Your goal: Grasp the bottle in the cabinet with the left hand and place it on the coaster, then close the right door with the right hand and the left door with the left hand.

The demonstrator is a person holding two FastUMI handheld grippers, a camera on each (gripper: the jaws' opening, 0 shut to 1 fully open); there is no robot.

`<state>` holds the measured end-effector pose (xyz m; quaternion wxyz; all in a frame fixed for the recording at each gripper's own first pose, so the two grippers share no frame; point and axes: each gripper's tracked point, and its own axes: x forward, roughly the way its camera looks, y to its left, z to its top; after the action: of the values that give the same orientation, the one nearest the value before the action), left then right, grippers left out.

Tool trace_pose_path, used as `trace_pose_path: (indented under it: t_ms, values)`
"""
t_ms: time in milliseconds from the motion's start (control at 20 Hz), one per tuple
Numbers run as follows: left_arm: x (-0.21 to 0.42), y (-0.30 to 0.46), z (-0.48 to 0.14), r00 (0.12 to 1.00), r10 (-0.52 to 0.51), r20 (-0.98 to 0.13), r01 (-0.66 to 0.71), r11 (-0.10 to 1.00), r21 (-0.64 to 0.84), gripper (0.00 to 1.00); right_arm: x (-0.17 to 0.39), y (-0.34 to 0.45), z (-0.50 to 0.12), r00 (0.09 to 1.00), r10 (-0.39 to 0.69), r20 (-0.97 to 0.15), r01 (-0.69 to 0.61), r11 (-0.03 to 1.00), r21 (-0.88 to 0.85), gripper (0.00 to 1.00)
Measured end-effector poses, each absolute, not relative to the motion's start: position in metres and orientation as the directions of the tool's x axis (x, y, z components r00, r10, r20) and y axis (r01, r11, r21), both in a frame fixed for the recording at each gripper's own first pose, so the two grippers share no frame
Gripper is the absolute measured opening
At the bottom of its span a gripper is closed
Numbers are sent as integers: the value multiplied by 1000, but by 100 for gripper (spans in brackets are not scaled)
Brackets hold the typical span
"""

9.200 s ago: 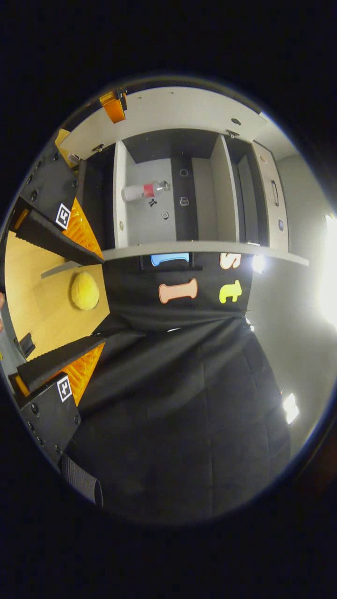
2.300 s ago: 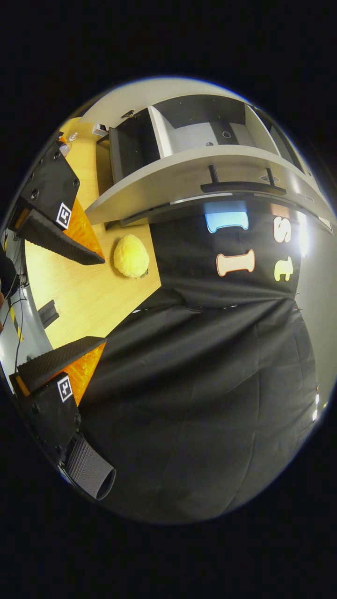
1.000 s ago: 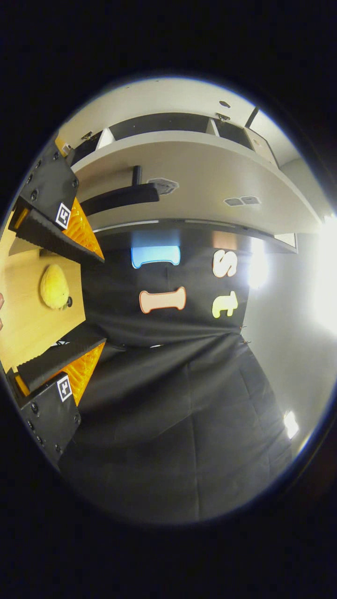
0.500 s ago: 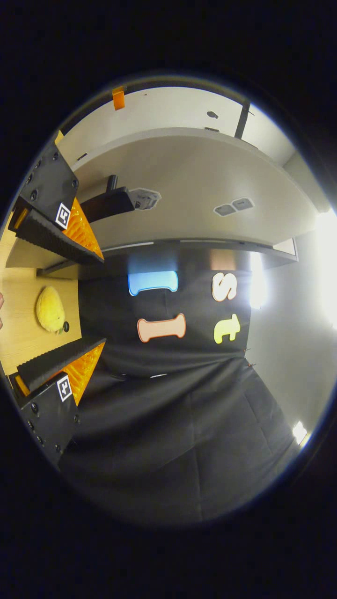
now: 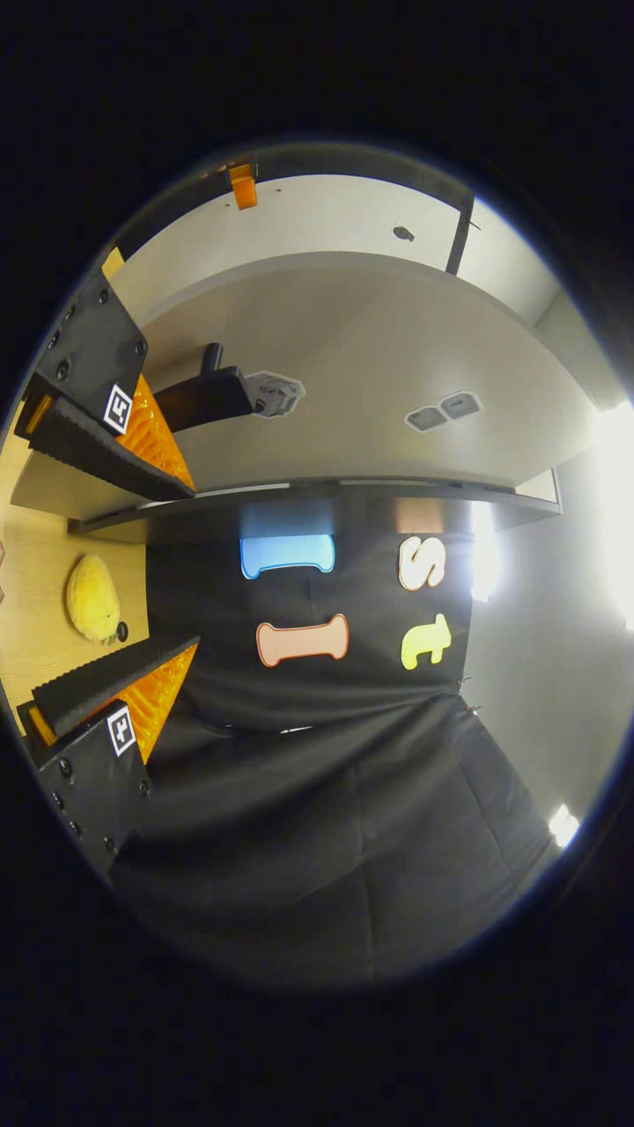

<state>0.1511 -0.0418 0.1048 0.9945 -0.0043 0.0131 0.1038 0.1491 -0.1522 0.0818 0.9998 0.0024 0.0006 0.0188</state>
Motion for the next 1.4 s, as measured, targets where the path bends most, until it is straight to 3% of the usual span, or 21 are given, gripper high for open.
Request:
trace_pose_path:
  t_ms: [150, 200, 300, 550, 600, 700, 750, 800, 850, 900, 950, 1000, 1200, 1250, 1300, 1400]
  values:
    - [144, -41, 105, 978, 209, -17, -209, 978, 16, 94, 152, -120, 75, 994, 112, 0, -112, 992, 59, 96]
    - [143, -41, 105, 978, 208, -5, -208, 978, 19, 97, 153, -105, 72, 990, 143, -6, -142, 986, 89, 92]
    - [140, -41, 100, 981, 193, -8, -193, 981, 4, 94, 157, -85, 71, 985, 171, -13, -168, 979, 114, 96]
    - [124, -27, 80, 992, 125, -26, -126, 991, -45, 94, 169, -39, 70, 986, 169, -9, -168, 985, 49, 96]
    - [117, -22, 72, 994, 107, -40, -109, 992, -61, 100, 172, -28, 68, 986, 165, -8, -165, 985, 50, 96]
    - [105, -8, 63, 996, 78, -42, -81, 992, -96, 100, 179, -2, 62, 985, 174, -12, -173, 983, 64, 96]
    - [98, 1, 60, 996, 74, -42, -78, 991, -107, 95, 181, 9, 58, 984, 176, -24, -174, 982, 68, 92]
    - [92, 12, 58, 996, 81, -41, -85, 990, -110, 95, 183, 18, 50, 985, 171, -39, -167, 983, 74, 96]
    - [84, 24, 56, 995, 97, -37, -101, 989, -106, 89, 182, 26, 45, 985, 168, -50, -163, 983, 83, 92]
    - [77, 39, 55, 992, 118, -34, -121, 988, -99, 100, 182, 35, 43, 984, 169, -50, -164, 982, 93, 96]
    - [71, 54, 51, 989, 140, -37, -143, 986, -90, 100, 180, 33, 41, 990, 135, -50, -131, 988, 87, 92]
    - [68, 70, 48, 985, 166, -45, -169, 982, -80, 95, 179, 33, 42, 991, 122, -47, -117, 989, 86, 96]
    - [64, 132, 46, 964, 259, -57, -263, 962, -69, 94, 174, 39, 33, 992, 97, -77, -86, 988, 129, 96]
    - [66, 147, 47, 960, 275, -57, -279, 957, -76, 94, 173, 39, 30, 992, 89, -85, -76, 987, 139, 91]
    - [71, 160, 52, 957, 285, -51, -288, 954, -84, 94, 170, 40, 27, 993, 82, -89, -69, 987, 147, 95]
    - [79, 182, 58, 956, 292, -36, -294, 950, -101, 94, 161, 43, 21, 993, 77, -94, -63, 987, 150, 91]
